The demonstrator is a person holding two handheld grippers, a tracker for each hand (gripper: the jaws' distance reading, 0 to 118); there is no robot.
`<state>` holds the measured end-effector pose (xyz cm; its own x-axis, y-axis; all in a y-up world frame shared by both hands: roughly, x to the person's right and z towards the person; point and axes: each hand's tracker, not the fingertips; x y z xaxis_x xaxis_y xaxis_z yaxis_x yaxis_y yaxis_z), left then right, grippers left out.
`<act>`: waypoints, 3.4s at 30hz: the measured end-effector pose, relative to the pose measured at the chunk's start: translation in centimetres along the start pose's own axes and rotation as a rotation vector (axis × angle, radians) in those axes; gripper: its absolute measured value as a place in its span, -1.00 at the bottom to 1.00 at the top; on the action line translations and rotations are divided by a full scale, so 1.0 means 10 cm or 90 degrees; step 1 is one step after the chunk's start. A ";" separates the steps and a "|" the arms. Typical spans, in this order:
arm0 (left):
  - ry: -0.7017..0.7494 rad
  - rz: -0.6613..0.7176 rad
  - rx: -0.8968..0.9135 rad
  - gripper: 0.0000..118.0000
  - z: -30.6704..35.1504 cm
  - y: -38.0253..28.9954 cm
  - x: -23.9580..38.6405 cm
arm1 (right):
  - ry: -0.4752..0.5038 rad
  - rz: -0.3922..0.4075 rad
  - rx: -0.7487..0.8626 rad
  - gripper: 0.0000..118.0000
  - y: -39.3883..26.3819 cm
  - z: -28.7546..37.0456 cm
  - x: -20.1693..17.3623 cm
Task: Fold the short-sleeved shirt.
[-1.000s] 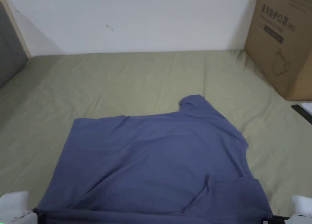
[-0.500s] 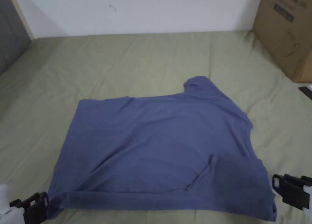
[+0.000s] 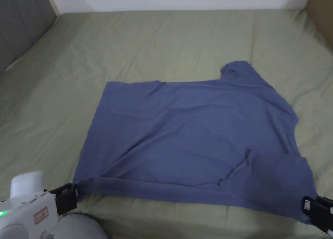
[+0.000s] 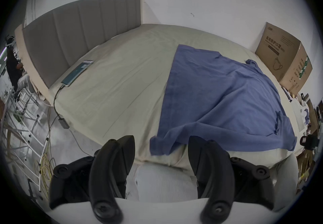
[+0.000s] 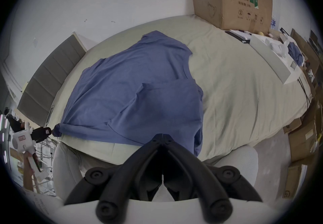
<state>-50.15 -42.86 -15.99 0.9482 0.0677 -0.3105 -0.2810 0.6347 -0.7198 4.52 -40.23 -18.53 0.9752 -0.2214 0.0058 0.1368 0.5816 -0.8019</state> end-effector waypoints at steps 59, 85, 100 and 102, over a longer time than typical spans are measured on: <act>-0.009 -0.065 -0.075 0.74 -0.97 1.08 0.42 | -0.096 0.049 -0.077 0.64 1.35 -1.23 0.11; 0.012 -0.043 -0.059 -0.94 -0.92 0.60 0.32 | -0.070 -0.049 -0.072 -0.71 0.45 -0.61 0.15; -0.024 -0.032 -0.088 -0.94 -0.89 0.74 0.29 | -0.113 0.041 -0.162 -0.33 0.93 -1.57 0.03; -0.025 -0.032 -0.088 -0.94 -0.88 0.74 0.29 | -0.084 0.013 -0.140 -0.86 0.98 -1.47 0.07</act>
<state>-50.79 -44.71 -27.66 0.9658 0.0699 -0.2499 -0.2485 0.5258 -0.8135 4.02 -46.15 -35.17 0.9936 -0.0990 0.0542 0.0894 0.3969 -0.9135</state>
